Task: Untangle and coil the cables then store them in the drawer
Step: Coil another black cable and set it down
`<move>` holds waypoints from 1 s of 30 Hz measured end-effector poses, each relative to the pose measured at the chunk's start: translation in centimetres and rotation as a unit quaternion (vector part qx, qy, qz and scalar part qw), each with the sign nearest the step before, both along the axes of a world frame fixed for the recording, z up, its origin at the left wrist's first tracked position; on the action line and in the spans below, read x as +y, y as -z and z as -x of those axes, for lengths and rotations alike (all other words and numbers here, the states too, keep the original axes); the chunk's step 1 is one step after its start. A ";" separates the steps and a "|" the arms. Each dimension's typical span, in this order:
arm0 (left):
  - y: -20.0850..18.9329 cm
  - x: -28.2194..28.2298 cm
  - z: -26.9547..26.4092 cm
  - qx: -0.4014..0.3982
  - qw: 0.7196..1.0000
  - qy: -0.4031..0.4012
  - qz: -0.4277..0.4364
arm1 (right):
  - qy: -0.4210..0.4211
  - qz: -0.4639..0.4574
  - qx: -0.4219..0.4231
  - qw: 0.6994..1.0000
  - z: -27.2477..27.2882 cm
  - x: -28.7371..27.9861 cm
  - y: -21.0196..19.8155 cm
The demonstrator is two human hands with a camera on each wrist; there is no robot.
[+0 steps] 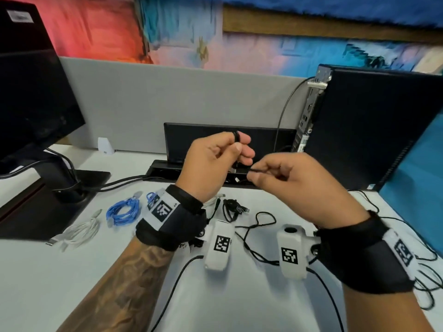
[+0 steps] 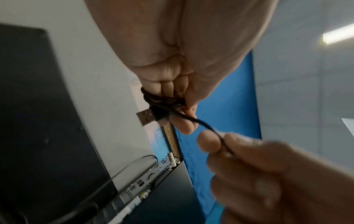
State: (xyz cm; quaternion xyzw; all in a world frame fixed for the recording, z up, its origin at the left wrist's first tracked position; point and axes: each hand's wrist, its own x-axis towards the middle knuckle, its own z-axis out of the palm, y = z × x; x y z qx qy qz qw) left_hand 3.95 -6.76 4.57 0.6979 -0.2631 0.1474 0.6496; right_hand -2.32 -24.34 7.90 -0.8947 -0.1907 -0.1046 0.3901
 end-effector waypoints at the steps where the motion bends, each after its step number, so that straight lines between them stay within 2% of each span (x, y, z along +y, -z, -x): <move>1: 0.0 -0.2 0.3 -0.009 0.999 0.000 -0.044 | -0.007 -0.032 -0.004 0.999 0.2 -0.2 -0.2; 4: 0.4 -0.5 1.0 0.041 0.990 0.062 -0.122 | -0.009 -0.145 -0.031 0.989 0.3 -1.6 -0.9; 6: 0.5 -0.6 1.5 0.101 0.978 0.136 -0.121 | 0.015 -0.168 -0.073 0.983 -0.2 -2.4 -0.9; 8: 0.0 -0.6 2.0 0.162 0.958 0.222 -0.082 | 0.046 -0.159 -0.105 0.980 -0.8 -2.7 -0.3; 10: -0.9 -0.3 2.3 0.221 0.931 0.292 -0.007 | 0.067 -0.156 -0.117 0.979 -1.2 -2.5 0.2; 13: -1.8 0.5 2.2 0.269 0.878 0.366 0.154 | 0.056 -0.133 -0.078 0.986 -1.4 -1.6 0.8; 15: -2.2 0.6 2.0 0.286 0.839 0.383 0.257 | 0.030 -0.114 -0.050 0.992 -1.2 -0.7 1.0; 17: -2.5 0.4 2.0 0.294 0.814 0.361 0.347 | 0.003 -0.077 -0.033 0.997 -0.9 0.3 1.2; 18: -2.6 0.2 2.1 0.288 0.814 0.335 0.376 | -0.006 -0.053 -0.025 0.998 -0.8 0.8 1.2; 21: -2.7 -0.4 2.2 0.256 0.849 0.243 0.394 | -0.017 -0.021 0.004 1.000 -0.4 1.3 1.2; 26: -3.0 -0.5 1.9 0.184 0.873 0.174 0.417 | -0.081 -0.077 0.105 0.988 0.3 1.0 0.7; 28: -2.9 -0.2 1.6 0.117 0.913 0.119 0.373 | -0.101 -0.088 0.140 0.981 0.6 1.1 0.5; 30: -2.2 0.3 1.3 0.016 0.964 0.032 0.264 | -0.102 -0.062 0.157 0.980 1.1 1.1 0.2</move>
